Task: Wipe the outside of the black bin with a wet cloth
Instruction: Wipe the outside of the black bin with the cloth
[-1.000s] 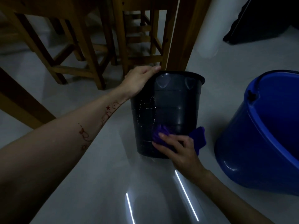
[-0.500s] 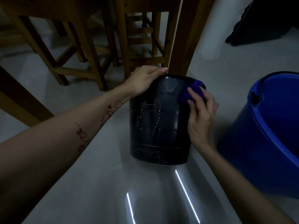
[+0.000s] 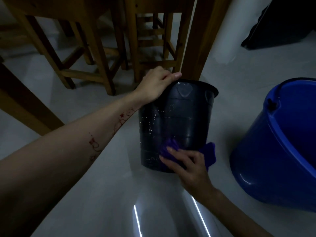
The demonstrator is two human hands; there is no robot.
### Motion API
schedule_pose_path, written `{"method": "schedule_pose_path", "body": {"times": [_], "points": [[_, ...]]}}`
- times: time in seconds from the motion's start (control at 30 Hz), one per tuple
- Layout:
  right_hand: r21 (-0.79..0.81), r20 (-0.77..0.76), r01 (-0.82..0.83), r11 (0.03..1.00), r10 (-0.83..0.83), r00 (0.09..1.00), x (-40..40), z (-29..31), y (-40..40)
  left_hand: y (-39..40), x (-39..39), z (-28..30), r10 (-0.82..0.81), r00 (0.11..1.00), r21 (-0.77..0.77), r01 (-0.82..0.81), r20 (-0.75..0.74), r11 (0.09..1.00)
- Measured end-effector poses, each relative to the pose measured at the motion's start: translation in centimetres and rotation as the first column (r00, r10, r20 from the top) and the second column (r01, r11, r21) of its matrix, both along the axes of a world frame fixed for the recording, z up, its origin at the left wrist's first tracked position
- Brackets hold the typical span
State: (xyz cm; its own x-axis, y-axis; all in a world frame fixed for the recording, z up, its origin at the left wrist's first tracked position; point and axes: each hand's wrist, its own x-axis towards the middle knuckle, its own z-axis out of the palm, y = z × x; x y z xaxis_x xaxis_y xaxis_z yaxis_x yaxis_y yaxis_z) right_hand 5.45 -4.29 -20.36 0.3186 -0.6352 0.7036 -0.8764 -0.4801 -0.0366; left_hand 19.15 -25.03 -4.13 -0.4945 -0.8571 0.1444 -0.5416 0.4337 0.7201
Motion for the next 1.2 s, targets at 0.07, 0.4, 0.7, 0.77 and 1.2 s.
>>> {"method": "schedule_pose_path", "body": {"times": [0.07,0.4,0.7,0.77,1.2], "points": [[0.049,-0.061,-0.049,0.998,0.052,0.997,-0.7,-0.4,1.6,-0.8,1.5,-0.2,0.063,0.997,0.001,-0.063,-0.05,0.998],[0.165,0.544,0.351,0.922,-0.382,0.747,-5.1,6.6,-6.8,-1.1,3.3,-2.5,-0.038,0.952,0.206,0.105,-0.305,0.973],[-0.014,0.334,0.219,0.976,-0.202,0.921,-1.7,7.5,-9.6,-1.0,1.4,-1.6,-0.061,0.942,0.22,0.139,-0.33,0.966],[-0.03,0.242,0.158,0.987,-0.147,0.959,-1.3,6.7,-8.7,-0.9,1.3,-1.6,-0.058,0.944,0.229,0.137,-0.324,0.964],[0.099,-0.004,-0.059,0.993,0.059,0.998,-3.1,1.3,0.2,-1.5,1.7,-1.9,-0.022,0.955,0.251,0.1,-0.295,0.963]]}}
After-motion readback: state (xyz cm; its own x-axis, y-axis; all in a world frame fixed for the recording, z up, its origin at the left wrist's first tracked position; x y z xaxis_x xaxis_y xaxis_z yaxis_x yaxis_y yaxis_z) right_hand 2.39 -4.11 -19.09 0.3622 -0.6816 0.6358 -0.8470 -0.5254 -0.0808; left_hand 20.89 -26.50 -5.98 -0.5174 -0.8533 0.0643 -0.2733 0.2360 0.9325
